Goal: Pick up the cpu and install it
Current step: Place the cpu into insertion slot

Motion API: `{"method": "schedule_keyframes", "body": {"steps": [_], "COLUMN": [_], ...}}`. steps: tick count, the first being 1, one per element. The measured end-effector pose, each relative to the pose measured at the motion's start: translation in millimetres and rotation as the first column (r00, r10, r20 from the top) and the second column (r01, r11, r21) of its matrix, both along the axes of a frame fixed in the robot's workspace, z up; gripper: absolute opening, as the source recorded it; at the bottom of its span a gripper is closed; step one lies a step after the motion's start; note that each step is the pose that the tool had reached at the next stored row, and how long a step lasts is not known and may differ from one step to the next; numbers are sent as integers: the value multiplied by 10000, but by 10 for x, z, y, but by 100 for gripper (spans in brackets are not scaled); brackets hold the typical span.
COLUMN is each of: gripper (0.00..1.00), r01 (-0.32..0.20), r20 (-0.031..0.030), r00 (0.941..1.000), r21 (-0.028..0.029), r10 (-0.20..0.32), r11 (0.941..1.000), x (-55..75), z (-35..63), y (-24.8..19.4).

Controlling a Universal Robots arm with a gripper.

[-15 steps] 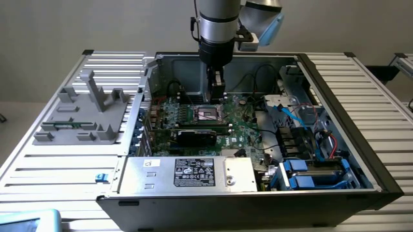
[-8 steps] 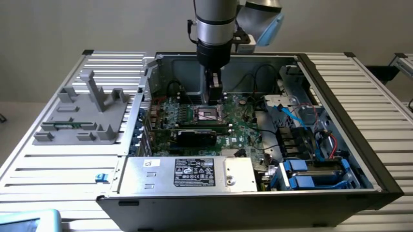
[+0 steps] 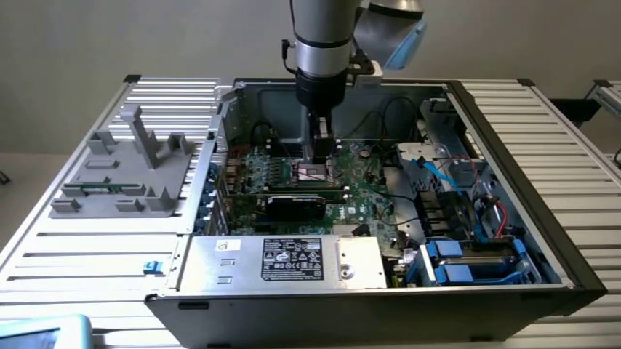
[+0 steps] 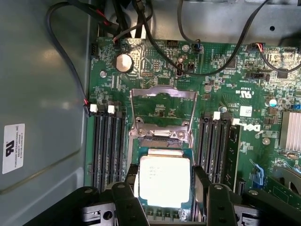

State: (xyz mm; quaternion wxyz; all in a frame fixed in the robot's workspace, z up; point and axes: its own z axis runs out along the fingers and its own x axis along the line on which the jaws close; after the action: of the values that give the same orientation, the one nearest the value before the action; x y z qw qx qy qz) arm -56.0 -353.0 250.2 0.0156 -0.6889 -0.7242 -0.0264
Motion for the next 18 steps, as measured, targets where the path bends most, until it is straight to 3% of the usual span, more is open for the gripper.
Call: {"method": "schedule_keyframes", "body": {"steps": [5,9,18], "gripper": [55,55,55], "r01": [118,219,518], "r20": [-3,-5,-7], "r00": [9999,9998,9987], "r21": [90,284,295], "r10": [-118,-219,-519], "r11": [9999,9994,9982], "x": [-5,-26,-32], "z": [-57,-85,-203], "y": [-1,0,0]}}
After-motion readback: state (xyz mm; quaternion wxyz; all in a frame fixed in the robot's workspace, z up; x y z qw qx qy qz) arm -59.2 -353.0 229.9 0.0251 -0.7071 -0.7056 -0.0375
